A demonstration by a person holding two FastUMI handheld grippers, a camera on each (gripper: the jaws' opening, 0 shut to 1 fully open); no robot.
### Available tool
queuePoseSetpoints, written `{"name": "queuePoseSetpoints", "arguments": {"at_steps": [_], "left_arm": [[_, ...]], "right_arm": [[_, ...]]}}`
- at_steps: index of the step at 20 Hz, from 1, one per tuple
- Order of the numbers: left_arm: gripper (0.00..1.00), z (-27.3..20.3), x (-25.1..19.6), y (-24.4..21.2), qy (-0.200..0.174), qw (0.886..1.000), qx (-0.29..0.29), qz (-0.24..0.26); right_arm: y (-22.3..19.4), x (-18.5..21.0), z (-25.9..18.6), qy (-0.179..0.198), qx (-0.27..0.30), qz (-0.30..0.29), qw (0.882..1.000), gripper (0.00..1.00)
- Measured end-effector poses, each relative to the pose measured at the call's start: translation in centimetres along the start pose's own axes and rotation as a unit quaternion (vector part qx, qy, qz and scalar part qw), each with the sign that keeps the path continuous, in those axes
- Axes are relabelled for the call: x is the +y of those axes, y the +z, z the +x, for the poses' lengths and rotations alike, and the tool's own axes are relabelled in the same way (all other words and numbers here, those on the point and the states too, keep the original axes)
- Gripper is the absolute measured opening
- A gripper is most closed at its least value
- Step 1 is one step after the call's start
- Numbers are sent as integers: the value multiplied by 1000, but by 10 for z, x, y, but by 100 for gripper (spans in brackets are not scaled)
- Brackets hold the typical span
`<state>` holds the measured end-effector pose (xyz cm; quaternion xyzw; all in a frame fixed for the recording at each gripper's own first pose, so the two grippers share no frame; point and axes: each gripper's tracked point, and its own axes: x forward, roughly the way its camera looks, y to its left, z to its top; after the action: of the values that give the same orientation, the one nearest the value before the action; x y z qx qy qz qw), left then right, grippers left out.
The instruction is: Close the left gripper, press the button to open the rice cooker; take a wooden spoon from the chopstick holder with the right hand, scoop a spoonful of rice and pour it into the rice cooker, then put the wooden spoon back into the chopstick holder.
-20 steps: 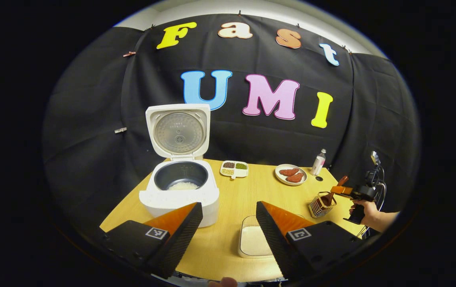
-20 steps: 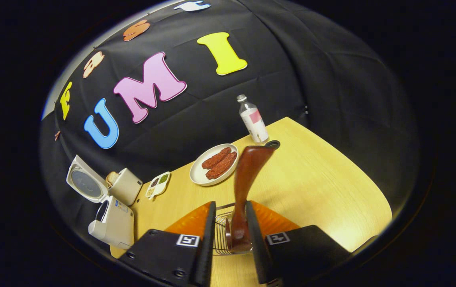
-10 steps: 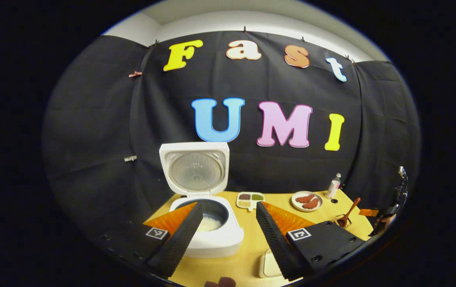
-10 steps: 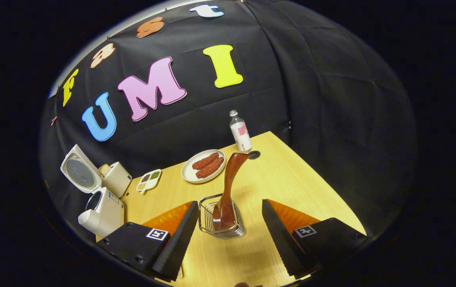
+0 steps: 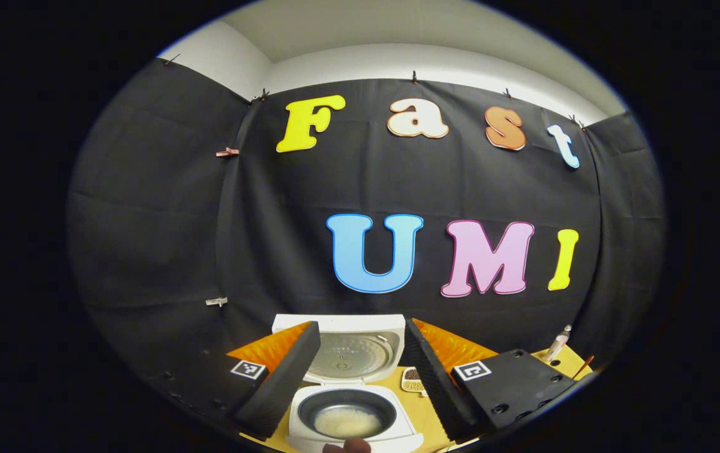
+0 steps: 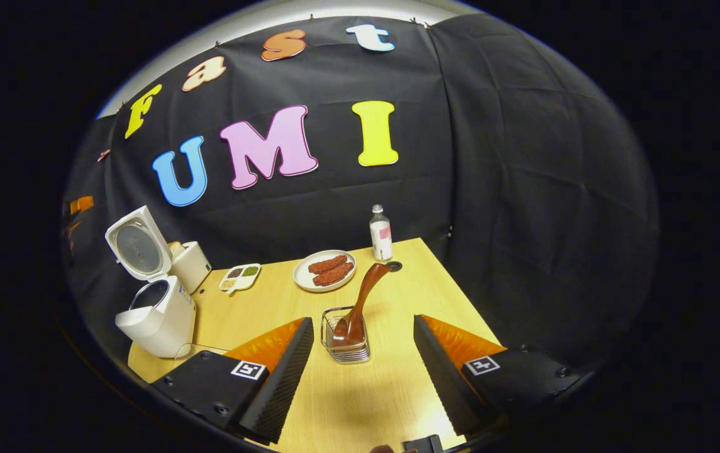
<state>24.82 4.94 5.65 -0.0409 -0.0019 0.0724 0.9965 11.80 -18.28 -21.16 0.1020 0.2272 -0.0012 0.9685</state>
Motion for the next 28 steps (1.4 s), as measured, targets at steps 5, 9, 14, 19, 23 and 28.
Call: {"name": "queuePoseSetpoints", "arguments": {"at_steps": [5,9,14,19,23,28], "left_arm": [[93,61,12,11,-6,1000,-8,23],[93,110,24,-5,-2,999,17,32],[93,160,36,-39,2,998,51,43],[92,180,49,-78,14,995,95,26],[95,165,44,-85,18,994,105,25],[98,118,33,-98,28,994,103,31]], "right_arm": [[5,12,-34,-12,-8,-30,999,98],[-3,15,-56,-39,-11,-25,999,98],[-17,10,-81,-76,-7,-15,997,98],[-23,8,-96,-96,-9,2,995,99],[-19,10,-100,-92,-11,-4,996,99],[-14,14,-97,-69,-13,-10,997,99]]}}
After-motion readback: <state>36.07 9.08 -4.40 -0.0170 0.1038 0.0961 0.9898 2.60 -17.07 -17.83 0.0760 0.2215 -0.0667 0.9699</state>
